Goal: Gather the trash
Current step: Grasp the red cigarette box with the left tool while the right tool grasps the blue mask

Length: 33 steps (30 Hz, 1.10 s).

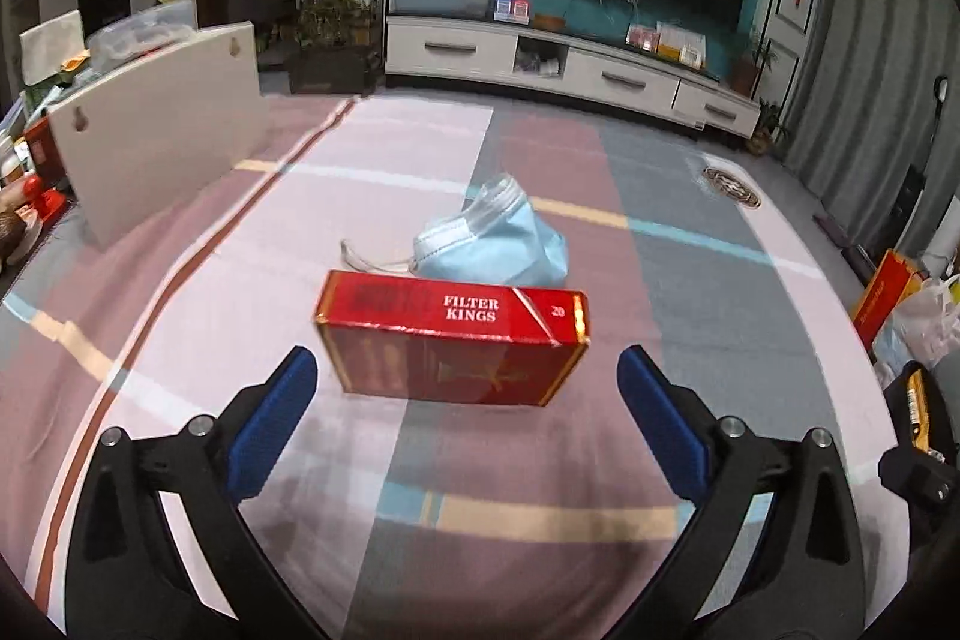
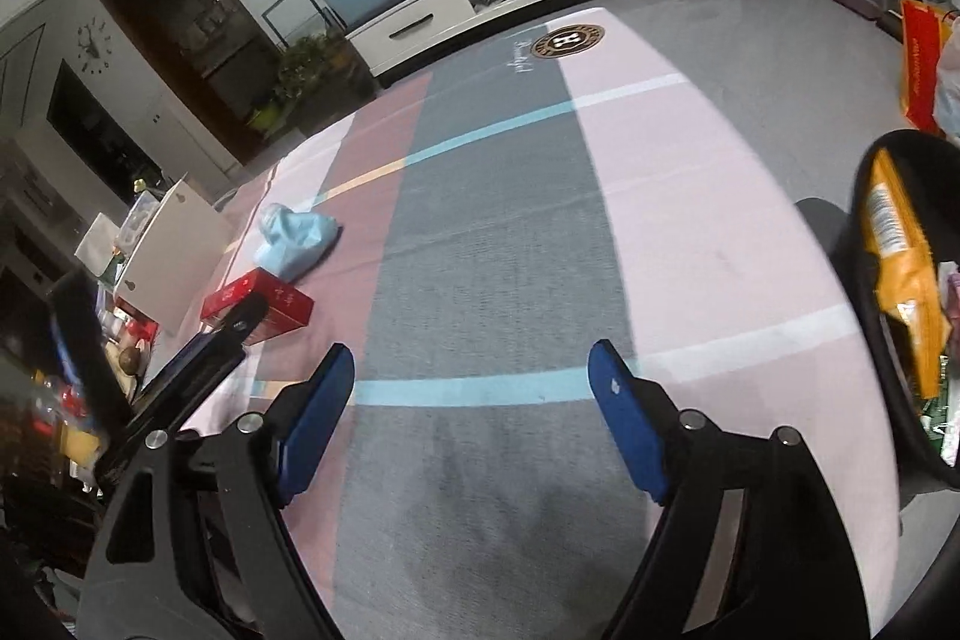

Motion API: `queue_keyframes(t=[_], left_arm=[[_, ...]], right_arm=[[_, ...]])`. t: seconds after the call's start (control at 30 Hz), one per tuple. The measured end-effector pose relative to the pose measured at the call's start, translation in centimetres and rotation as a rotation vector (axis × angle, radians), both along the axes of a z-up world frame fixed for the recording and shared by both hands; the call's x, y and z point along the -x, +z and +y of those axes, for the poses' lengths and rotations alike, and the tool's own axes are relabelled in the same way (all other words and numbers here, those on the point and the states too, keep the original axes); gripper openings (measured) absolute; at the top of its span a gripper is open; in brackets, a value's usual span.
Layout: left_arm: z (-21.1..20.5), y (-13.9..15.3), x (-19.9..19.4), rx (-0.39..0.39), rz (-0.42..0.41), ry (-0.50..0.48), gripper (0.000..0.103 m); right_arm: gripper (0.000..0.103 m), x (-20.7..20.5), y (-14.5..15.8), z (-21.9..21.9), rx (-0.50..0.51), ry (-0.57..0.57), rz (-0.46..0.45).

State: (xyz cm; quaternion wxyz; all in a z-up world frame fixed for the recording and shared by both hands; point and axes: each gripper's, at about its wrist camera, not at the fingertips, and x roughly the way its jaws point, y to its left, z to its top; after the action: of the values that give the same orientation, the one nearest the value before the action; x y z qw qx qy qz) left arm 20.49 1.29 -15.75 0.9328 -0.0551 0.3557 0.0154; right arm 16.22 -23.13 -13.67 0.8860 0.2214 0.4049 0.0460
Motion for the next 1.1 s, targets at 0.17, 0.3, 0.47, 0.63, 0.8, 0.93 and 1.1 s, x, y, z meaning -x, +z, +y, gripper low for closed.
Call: queue_keyframes(t=[0.17, 0.3, 0.47, 0.63, 0.8, 0.93, 1.1], left_arm=[[0.4, -0.2, -1.4, 0.014, 0.018, 0.009, 0.099], [0.8, -0.2, -1.0, 0.038, 0.034, 0.003, 0.091], [3.3, 1.2, 0.2, 0.094, 0.021, 0.024, 0.090], [7.0, 1.9, 1.6, 0.194, 0.088, 0.068, 0.090], [9.6, 2.3, 2.6, 0.214, 0.105, 0.111, 0.090], [10.4, 2.9, 3.0, 0.162, 0.077, 0.133, 0.090], [11.5, 3.0, 3.2, 0.171, 0.070, 0.131, 0.090]], right_arm=[[0.079, -0.6, -0.4, 1.0, -0.018, 0.020, 0.012], [0.079, -1.1, -0.7, 1.7, 0.001, 0.036, 0.022], [0.079, -1.4, -1.0, 2.6, 0.013, 0.058, 0.030], [0.079, -1.5, -1.2, 4.7, 0.041, 0.129, 0.040], [0.079, -2.1, -0.5, 7.9, 0.098, 0.195, 0.006], [0.079, -4.5, 0.0, 11.5, 0.183, 0.238, -0.012], [0.079, -8.5, 1.0, 14.3, 0.235, 0.258, -0.044]])
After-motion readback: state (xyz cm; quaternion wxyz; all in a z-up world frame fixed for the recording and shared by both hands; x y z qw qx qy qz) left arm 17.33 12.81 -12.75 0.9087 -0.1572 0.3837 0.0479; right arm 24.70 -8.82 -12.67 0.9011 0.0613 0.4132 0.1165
